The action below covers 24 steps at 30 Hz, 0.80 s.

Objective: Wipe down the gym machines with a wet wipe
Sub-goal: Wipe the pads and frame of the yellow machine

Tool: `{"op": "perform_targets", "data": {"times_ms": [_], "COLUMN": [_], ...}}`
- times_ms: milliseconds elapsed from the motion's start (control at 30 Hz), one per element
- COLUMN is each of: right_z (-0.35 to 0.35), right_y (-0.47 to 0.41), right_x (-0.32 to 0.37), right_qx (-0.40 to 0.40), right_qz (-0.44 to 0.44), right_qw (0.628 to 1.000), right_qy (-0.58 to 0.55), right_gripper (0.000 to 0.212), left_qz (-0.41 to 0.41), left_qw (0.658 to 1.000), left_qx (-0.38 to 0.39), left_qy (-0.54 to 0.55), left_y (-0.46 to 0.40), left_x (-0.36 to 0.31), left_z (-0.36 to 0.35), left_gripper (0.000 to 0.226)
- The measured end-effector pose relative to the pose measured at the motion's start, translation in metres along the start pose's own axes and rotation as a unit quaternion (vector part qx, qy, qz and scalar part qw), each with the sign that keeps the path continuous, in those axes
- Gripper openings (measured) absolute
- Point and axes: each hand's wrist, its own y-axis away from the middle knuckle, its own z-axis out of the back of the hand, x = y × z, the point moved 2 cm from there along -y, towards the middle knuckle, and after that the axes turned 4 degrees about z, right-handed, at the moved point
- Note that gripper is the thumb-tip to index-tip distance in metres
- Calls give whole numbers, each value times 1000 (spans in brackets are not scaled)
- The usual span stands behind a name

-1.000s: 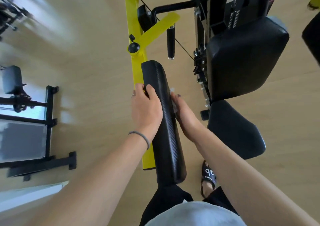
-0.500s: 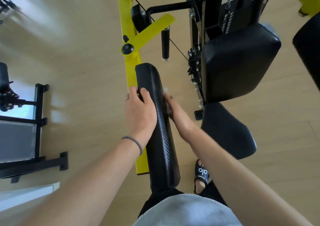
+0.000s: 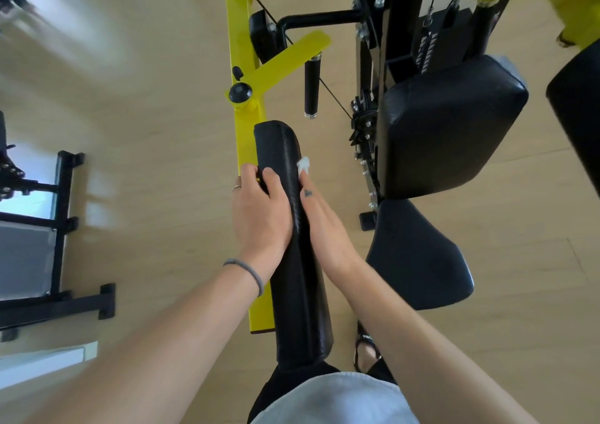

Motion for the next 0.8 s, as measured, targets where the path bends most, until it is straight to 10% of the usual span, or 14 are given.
{"op": "perform_targets", "data": {"times_ms": [467,800], "right_z": [2,9], "right_y": [-114,10], "right_x": [-8,-58], "right_qx": [-19,38], "right_qz": [-115,-190], "right_qw": [993,970], "right_qy": [-35,-148], "right_gripper": [79,36], "left_qz": [-3,-1], "left_qw": [1000,1000], "left_qx": [9,7], "left_qy": [-1,12], "left_y": [1,2], "left_x": [-2,-1], "left_z": [0,0], "left_gripper": [27,26]}}
